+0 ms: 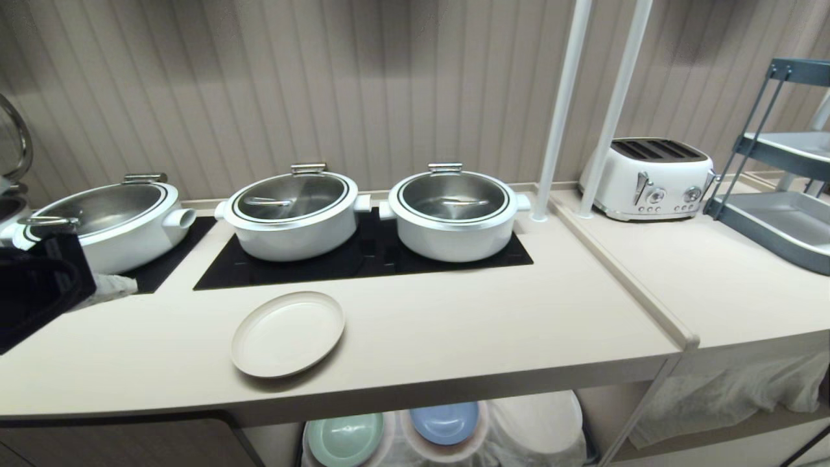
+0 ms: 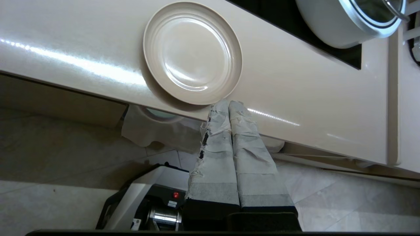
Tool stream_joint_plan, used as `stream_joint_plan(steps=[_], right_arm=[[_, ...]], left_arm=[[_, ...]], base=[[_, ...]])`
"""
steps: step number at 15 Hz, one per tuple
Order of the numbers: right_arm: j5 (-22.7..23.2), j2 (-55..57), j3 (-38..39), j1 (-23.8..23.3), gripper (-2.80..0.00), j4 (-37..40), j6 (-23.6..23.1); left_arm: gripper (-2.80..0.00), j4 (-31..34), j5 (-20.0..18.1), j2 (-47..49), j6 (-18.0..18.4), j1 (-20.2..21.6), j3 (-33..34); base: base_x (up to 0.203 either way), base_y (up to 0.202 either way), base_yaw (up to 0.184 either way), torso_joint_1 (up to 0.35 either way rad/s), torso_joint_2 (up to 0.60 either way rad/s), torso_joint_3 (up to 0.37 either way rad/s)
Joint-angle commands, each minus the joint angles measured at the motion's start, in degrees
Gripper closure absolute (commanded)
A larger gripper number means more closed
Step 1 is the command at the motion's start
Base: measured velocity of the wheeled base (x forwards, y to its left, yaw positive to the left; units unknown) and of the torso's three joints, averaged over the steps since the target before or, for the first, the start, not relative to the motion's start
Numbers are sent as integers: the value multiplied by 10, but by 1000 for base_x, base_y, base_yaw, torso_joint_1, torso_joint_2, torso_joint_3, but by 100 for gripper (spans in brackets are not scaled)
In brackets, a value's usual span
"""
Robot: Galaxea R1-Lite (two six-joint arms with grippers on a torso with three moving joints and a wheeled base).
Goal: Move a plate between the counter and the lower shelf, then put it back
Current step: Pick up the plate
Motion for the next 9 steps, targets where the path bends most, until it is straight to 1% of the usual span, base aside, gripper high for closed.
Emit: stream_joint_plan(steps=[1, 3, 6, 9], right_arm=[[0, 0, 0, 0, 0, 0, 0], [0, 0, 0, 0, 0, 0, 0], [0, 0, 0, 0, 0, 0, 0], [0, 0, 0, 0, 0, 0, 0]], left_arm=[[0, 1, 0, 26, -5, -1, 1], [0, 0, -1, 44, -22, -2, -1], [0, 0, -1, 58, -24, -12, 1], [0, 7, 3, 76, -24, -10, -6]], base=[[0, 0, 0, 0, 0, 0], [0, 0, 0, 0, 0, 0], [0, 0, 0, 0, 0, 0], [0, 0, 0, 0, 0, 0]])
